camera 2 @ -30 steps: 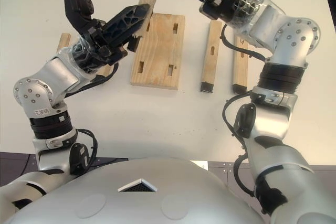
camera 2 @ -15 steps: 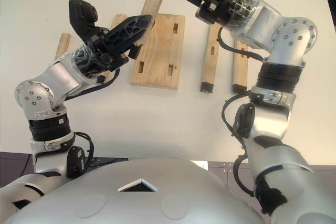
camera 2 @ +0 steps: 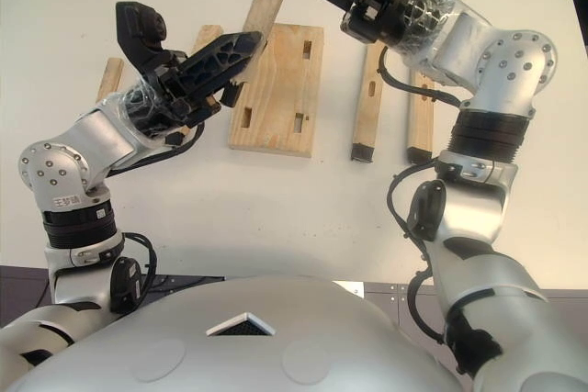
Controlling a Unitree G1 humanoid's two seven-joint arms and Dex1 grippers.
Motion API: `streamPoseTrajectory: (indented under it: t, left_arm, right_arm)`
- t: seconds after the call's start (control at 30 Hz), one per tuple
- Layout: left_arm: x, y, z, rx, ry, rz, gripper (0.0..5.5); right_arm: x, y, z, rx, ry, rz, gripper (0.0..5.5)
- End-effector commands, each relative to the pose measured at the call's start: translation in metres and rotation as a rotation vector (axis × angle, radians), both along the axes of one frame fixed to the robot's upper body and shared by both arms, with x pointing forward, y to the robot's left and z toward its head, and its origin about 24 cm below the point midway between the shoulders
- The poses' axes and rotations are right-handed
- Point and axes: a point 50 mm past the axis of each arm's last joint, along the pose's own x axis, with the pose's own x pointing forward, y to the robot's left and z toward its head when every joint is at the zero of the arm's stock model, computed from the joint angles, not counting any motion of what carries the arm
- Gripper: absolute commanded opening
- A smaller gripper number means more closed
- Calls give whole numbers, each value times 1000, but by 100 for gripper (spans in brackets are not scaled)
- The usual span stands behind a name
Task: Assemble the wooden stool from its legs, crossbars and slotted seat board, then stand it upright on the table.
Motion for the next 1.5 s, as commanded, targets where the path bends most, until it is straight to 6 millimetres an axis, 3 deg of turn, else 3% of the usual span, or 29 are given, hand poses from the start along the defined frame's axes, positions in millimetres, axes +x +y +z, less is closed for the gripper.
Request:
streamPoseTrajectory:
  t: [0.03,0.23,0.43,0.57,0.73,1.07,1.23,1.5]
  left_arm:
    - [6,5,-4,29,5,41,270]
    - [12,22,-18,46,37,117,354]
    - [24,55,-29,89,53,309,462]
    - [24,63,-27,107,-12,357,464]
    - [22,60,-23,98,-46,341,464]
    - [19,68,-21,33,-42,393,464]
    - [18,115,-21,-51,-14,587,464]
    - [19,119,-27,-42,15,622,464]
  right_arm:
    - [2,-1,1,0,-2,-29,205]
    - [5,-10,-6,-60,-31,-107,205]
    - [-7,-25,-34,-259,-326,-149,205]
    - [-11,-23,-57,-389,-429,-128,205]
    - [-5,-21,-65,-411,-511,-171,205]
    - [-15,-25,-97,-632,-660,-57,205]
    - [-20,-40,-93,-645,-662,-10,205]
    - [-20,-50,-82,-660,-677,3,205]
